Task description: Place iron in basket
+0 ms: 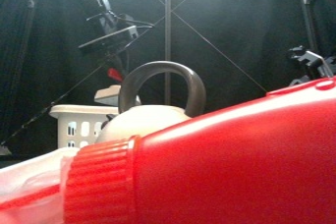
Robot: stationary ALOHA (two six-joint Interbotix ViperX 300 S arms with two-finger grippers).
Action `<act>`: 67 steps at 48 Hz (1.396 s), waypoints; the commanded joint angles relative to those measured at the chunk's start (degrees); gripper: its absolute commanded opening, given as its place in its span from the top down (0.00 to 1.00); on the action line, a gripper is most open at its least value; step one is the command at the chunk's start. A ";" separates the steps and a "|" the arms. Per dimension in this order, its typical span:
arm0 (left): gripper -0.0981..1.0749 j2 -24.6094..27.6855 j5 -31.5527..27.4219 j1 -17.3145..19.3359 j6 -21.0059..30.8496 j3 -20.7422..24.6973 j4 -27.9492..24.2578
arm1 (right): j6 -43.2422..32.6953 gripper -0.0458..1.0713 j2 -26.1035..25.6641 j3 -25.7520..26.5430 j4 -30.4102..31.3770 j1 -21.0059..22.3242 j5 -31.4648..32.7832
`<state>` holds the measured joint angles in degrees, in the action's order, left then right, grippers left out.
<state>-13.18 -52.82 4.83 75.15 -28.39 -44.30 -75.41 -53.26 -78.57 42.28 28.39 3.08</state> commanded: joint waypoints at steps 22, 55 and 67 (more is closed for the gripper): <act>0.52 -1.23 0.88 0.09 15.56 -10.46 -1.67 | 0.09 0.55 0.62 0.79 -0.26 0.44 -0.35; 0.41 3.34 5.71 2.99 16.17 -12.04 -1.67 | 0.00 0.55 0.79 0.79 -0.35 0.70 -0.35; 0.38 3.78 6.50 3.69 16.26 -12.22 -1.58 | 0.00 0.55 0.79 0.79 -0.35 0.70 -0.35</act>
<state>-9.14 -46.41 8.17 91.32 -41.22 -45.44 -75.41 -53.09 -78.57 42.01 28.83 2.99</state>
